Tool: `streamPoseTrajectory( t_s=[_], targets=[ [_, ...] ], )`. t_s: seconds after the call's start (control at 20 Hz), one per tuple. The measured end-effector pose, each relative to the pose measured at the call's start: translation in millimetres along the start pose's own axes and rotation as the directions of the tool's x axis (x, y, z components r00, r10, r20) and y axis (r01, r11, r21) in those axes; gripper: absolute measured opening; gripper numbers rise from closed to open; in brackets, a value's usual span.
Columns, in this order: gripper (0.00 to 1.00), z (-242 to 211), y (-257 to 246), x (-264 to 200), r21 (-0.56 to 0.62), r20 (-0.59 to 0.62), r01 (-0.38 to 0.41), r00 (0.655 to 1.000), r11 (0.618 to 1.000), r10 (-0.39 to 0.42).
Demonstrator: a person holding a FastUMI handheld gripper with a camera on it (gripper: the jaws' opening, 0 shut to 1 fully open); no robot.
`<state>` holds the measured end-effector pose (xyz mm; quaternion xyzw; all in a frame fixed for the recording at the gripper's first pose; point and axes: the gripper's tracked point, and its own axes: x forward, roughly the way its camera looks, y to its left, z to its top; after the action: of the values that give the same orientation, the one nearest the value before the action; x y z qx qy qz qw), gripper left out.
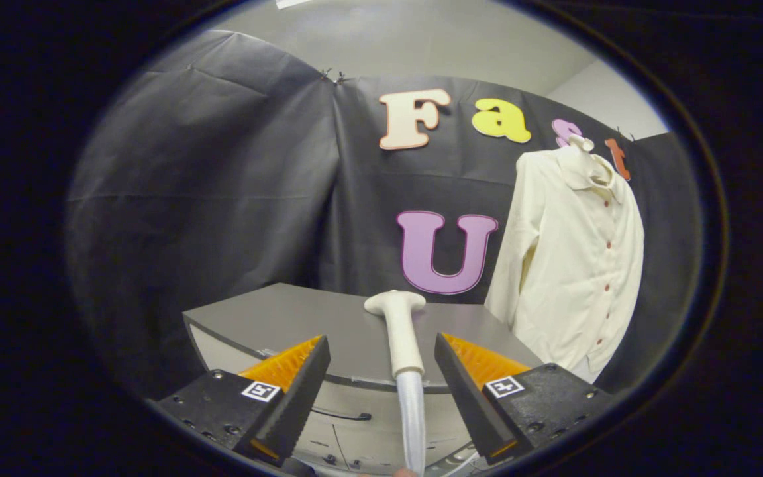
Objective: Iron the clothes twice with a garment steamer, once on the left side and once on the right side.
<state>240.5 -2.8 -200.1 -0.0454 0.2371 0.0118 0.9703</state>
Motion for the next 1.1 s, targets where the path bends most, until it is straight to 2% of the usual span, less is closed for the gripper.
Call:
streamPoseTrajectory(
  t_s=[0.35,0.55,0.9,1.0,1.1],
  targets=[
    [0.91,-20,-11,60,0.098,-0.165,-0.021,0.986,0.995,0.037],
    [0.82,-27,-22,80,0.030,-0.224,0.017,0.975,0.999,-0.009],
    [0.49,-53,-17,109,0.065,-0.278,0.030,0.960,0.997,-0.011],
    [0.41,-49,-18,108,0.039,-0.262,0.024,0.965,0.999,-0.013],
    [0.37,-46,-20,104,0.022,-0.240,0.041,0.970,0.999,-0.035]
  ],
)
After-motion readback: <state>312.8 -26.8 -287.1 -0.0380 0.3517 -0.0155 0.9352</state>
